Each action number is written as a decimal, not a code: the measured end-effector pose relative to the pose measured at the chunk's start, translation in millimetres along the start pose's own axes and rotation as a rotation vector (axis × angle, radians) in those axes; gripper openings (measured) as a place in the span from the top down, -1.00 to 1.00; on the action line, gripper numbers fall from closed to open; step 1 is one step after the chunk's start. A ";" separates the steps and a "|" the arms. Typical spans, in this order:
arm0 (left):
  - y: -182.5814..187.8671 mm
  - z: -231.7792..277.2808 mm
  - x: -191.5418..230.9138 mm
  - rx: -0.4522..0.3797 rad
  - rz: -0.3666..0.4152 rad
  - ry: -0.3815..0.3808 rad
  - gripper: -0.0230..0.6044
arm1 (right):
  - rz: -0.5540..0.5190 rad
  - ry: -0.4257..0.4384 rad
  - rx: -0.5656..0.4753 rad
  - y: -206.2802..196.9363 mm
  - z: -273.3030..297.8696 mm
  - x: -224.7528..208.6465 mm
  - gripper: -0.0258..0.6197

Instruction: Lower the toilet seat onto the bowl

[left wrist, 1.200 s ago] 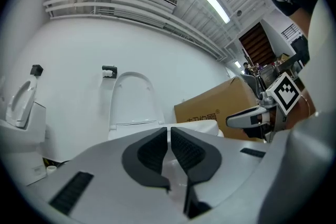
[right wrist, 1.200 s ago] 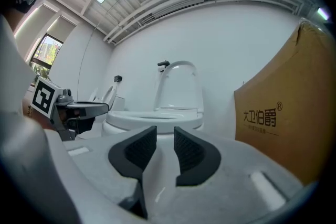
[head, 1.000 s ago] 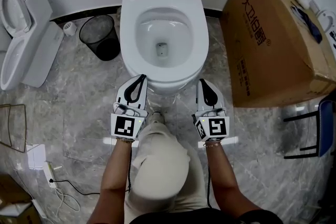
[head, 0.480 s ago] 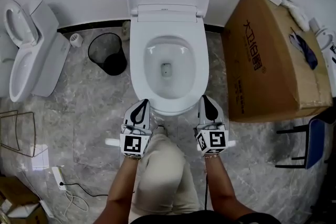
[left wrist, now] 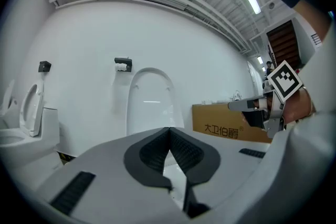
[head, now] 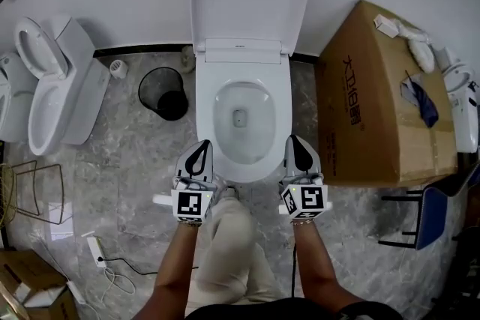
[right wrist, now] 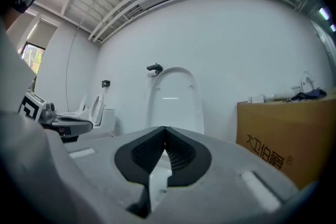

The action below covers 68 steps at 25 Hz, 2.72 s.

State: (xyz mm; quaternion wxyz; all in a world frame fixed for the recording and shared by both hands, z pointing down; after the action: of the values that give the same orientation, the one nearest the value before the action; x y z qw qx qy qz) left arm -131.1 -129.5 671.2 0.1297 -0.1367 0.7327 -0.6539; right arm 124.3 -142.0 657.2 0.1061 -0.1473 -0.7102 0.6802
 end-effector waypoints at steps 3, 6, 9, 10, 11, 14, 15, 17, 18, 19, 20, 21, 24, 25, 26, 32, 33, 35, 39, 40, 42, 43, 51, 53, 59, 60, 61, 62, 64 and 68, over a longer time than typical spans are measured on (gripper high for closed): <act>36.1 9.3 4.2 0.017 0.002 -0.002 0.92 | 0.003 -0.004 0.009 35.8 6.3 -0.9 0.90; 68.7 12.7 9.2 0.043 0.006 0.000 0.92 | 0.010 -0.011 0.019 68.5 10.1 1.8 0.90; 104.4 7.7 11.6 0.066 0.007 0.014 0.92 | 0.011 -0.007 0.024 108.3 6.9 5.6 0.90; 117.9 5.8 11.3 0.067 0.001 0.020 0.92 | 0.010 -0.006 0.024 122.5 5.1 6.3 0.90; 131.7 4.6 10.9 0.067 -0.007 0.026 0.92 | 0.008 -0.006 0.023 136.2 3.3 6.7 0.90; 165.1 2.6 10.9 0.071 -0.009 0.040 0.92 | 0.006 -0.013 0.019 171.5 0.2 7.8 0.90; 174.6 1.5 10.8 0.074 -0.002 0.041 0.92 | 0.007 -0.014 0.020 182.1 -0.7 9.1 0.90; 195.6 -2.0 9.7 0.077 0.005 0.039 0.92 | 0.011 -0.012 0.021 202.7 -4.9 13.0 0.90; 206.6 -3.6 8.7 0.078 -0.001 0.039 0.92 | 0.011 -0.008 0.023 212.2 -7.8 15.1 0.91; 217.2 -4.8 7.6 0.081 -0.011 0.040 0.92 | 0.010 -0.002 0.026 221.1 -10.8 17.1 0.90; 226.9 -6.0 6.3 0.085 -0.020 0.040 0.92 | 0.008 0.004 0.028 229.4 -13.9 19.1 0.90; 235.0 -7.6 5.2 0.088 -0.022 0.041 0.92 | 0.009 0.009 0.030 237.4 -17.0 21.2 0.90; 254.5 -9.7 4.0 0.086 -0.011 0.046 0.92 | 0.009 0.017 0.018 262.0 -22.5 26.5 0.90; 262.3 -9.7 3.1 0.083 -0.007 0.046 0.92 | 0.010 0.017 0.010 270.2 -24.5 28.0 0.90; 270.4 -10.6 1.2 0.078 -0.003 0.045 0.92 | 0.010 0.016 0.002 278.0 -27.8 29.5 0.90; 313.4 -37.1 -19.2 -0.001 0.013 0.004 0.92 | -0.030 0.046 -0.050 312.8 -62.5 42.7 0.90; 317.1 -44.9 -22.2 0.000 0.022 0.010 0.92 | -0.035 0.049 -0.058 317.1 -70.4 44.9 0.90; 324.1 -63.5 -28.0 0.007 0.025 0.033 0.92 | -0.032 0.053 -0.075 325.8 -89.1 50.3 0.90; 348.8 -107.1 -46.6 -0.012 0.025 0.071 0.92 | -0.003 0.061 -0.094 343.1 -134.8 64.9 0.90; 355.8 -120.4 -54.0 -0.019 0.028 0.076 0.92 | 0.004 0.060 -0.097 347.7 -149.2 69.0 0.90; 368.6 -147.5 -70.0 -0.031 0.037 0.085 0.92 | 0.014 0.061 -0.108 358.1 -178.6 76.9 0.90; 374.1 -160.5 -77.7 -0.037 0.042 0.092 0.92 | 0.015 0.066 -0.115 363.2 -192.4 80.8 0.90; 400.5 -257.6 -130.8 -0.032 0.036 0.142 0.92 | -0.023 0.090 -0.108 383.1 -301.5 104.2 0.90; 408.4 -278.6 -143.2 -0.029 0.027 0.153 0.92 | -0.040 0.079 -0.101 386.9 -326.2 106.6 0.90; 417.0 -328.5 -166.3 -0.009 -0.006 0.166 0.92 | -0.042 0.027 -0.081 386.3 -382.1 107.7 0.90; 418.4 -335.6 -168.5 -0.007 -0.021 0.171 0.92 | -0.042 0.022 -0.071 385.1 -388.6 108.4 0.90; 420.4 -342.4 -171.2 -0.006 -0.029 0.174 0.92 | -0.041 0.020 -0.063 384.4 -395.1 108.9 0.90; 422.3 -348.4 -174.3 -0.004 -0.025 0.173 0.92 | -0.042 0.021 -0.057 384.2 -400.8 108.9 0.90; 424.2 -356.6 -179.1 0.003 0.003 0.164 0.92 | -0.051 0.023 -0.051 385.0 -408.5 107.8 0.90; 422.3 -370.5 -178.8 0.031 0.043 0.156 0.92 | -0.056 0.004 -0.056 388.1 -419.1 112.8 0.90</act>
State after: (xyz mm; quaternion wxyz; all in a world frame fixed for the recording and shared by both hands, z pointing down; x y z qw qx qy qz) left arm -114.6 323.9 294.7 0.0883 -0.0677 0.7331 -0.6710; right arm 191.3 301.9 286.3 0.1225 -0.1318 -0.7327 0.6564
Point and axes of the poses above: the fingertips, and each gripper's own axes: z forward along the fingers, x to its left, y out of its top, the point moved 7 cm from there along -z, backward along the fingers, and after that the axes turned 8 degrees about -x, right-handed, at the moved point
